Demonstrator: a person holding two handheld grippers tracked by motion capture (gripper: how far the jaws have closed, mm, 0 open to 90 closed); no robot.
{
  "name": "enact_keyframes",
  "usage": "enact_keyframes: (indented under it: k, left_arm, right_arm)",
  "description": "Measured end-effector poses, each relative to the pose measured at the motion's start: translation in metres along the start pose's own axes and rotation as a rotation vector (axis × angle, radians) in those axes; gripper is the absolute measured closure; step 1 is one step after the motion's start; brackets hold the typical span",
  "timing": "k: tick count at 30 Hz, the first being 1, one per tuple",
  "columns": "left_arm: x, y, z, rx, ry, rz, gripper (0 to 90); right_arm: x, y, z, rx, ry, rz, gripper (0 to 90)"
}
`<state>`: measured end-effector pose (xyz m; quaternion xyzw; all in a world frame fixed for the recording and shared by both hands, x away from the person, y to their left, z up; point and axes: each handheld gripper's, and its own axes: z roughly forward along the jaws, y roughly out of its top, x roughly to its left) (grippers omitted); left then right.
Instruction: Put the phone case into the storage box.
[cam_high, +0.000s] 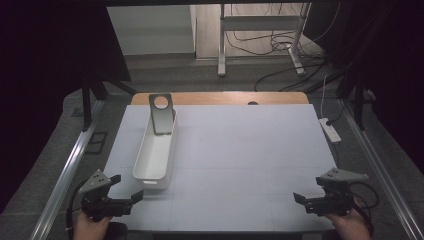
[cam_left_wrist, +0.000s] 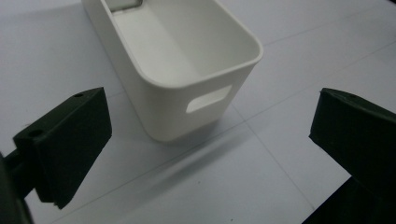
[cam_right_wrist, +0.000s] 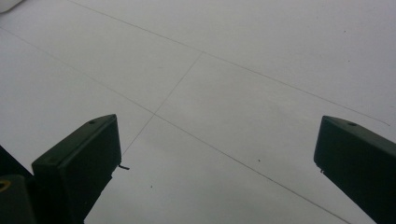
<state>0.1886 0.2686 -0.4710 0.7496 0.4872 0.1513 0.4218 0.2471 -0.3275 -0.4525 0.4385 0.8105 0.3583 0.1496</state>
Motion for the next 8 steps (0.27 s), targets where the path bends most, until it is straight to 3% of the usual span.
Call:
enact_keyframes:
  k: [8]
  left_arm:
    - [-0.0016,0.0013,0.0034,0.028,0.017,0.000,0.0]
  right_arm:
    - [-0.0002,-0.0001,0.0001,0.003,0.003,-0.001,0.5]
